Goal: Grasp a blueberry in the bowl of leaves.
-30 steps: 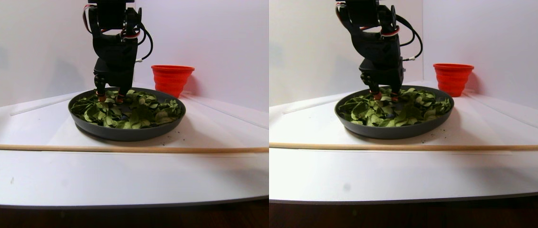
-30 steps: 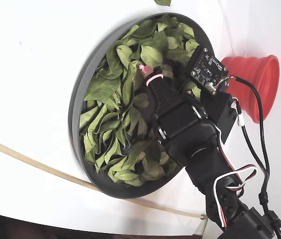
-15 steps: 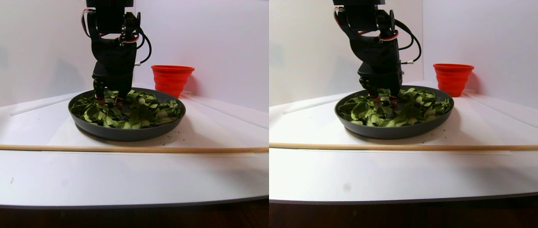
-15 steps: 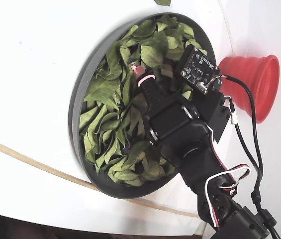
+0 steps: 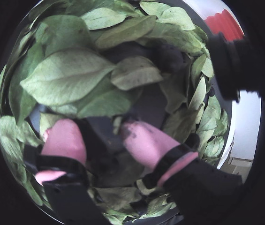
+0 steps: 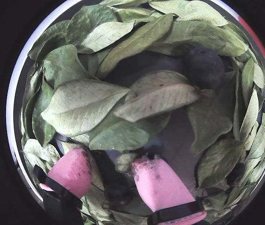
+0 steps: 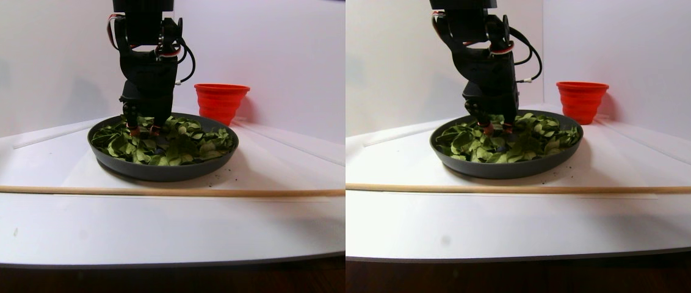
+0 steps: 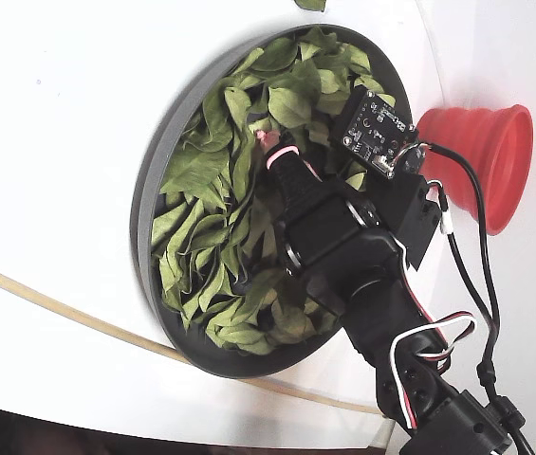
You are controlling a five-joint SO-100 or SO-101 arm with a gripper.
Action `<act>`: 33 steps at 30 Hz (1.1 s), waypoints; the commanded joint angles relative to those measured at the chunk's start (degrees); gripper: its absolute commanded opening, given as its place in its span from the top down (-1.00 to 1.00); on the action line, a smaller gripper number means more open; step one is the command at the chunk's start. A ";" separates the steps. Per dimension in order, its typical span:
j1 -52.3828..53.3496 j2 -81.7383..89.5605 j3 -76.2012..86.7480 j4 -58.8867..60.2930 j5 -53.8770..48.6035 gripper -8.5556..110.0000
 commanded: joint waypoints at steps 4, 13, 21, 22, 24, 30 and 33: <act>0.53 2.11 0.88 -0.70 -0.70 0.54; 0.09 3.60 2.72 0.35 -1.58 0.53; 0.53 5.54 3.87 2.46 -3.25 0.54; 0.62 5.71 4.13 2.72 -3.43 0.54; 0.79 5.98 4.48 2.90 -3.96 0.54; 1.23 6.06 4.83 2.90 -4.75 0.54; 1.41 6.06 4.48 2.90 -5.01 0.56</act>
